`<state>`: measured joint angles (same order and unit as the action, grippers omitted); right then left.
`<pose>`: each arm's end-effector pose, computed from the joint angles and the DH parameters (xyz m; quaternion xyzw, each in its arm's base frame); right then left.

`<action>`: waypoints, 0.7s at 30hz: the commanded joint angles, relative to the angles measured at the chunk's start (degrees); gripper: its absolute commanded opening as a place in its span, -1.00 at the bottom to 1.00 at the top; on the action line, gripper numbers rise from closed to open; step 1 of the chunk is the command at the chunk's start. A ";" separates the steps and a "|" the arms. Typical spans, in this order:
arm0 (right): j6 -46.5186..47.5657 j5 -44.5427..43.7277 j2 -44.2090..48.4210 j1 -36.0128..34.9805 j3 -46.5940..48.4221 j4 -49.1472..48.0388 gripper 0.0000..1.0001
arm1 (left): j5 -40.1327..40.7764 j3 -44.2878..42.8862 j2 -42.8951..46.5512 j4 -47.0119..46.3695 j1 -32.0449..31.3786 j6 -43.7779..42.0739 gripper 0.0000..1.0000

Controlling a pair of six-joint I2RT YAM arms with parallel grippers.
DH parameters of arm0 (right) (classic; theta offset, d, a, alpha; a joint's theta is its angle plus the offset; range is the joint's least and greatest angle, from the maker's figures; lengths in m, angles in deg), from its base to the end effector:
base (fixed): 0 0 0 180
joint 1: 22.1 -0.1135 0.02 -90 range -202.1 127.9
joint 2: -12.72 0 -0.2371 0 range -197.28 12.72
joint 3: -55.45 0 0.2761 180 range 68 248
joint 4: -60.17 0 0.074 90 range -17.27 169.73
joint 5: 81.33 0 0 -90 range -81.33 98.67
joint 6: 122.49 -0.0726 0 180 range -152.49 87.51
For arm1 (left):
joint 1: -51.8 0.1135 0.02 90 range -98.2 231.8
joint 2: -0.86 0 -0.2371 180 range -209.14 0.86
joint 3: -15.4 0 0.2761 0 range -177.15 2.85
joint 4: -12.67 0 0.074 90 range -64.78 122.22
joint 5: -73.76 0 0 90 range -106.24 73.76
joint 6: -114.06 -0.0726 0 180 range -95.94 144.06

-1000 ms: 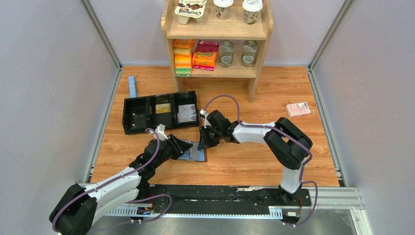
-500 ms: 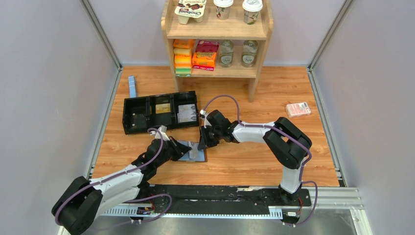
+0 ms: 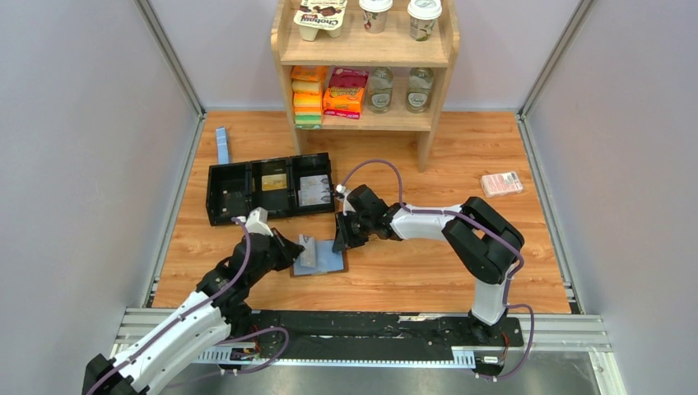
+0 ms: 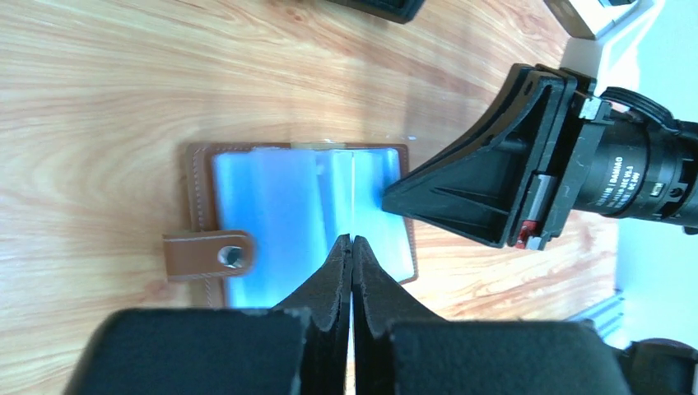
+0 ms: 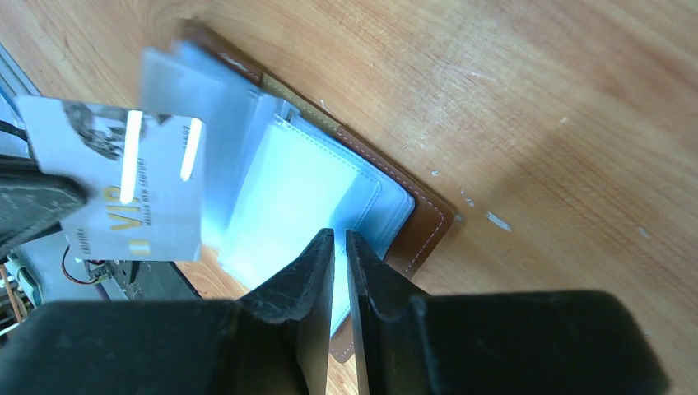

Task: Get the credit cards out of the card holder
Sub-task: Remove the credit card from the card holder.

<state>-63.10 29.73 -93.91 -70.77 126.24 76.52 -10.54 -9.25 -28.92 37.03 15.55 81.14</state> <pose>0.2436 0.3165 0.0670 -0.2045 0.9093 0.3364 0.1350 0.1789 -0.1222 0.1346 -0.1806 0.8440 -0.3365 0.3766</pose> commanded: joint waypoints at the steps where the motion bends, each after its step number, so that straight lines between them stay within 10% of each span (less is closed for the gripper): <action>1: 2.40 -4.01 -0.95 0.06 0.03 5.08 -0.61 | 5.46 -5.03 2.62 13.91 0.13 -6.36 -1.00; 11: 6.70 -4.01 6.16 0.06 2.93 7.99 -0.44 | 1.97 -15.74 0.52 17.28 0.13 -19.89 -1.00; 21: 17.94 1.52 24.61 0.06 -1.10 2.46 0.27 | -17.70 -29.99 -5.98 19.12 0.13 -41.67 -1.00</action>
<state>-52.35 28.22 -77.47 -70.77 126.76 83.12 -16.55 -34.04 -33.36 55.72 15.57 51.41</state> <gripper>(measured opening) 0.600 0.007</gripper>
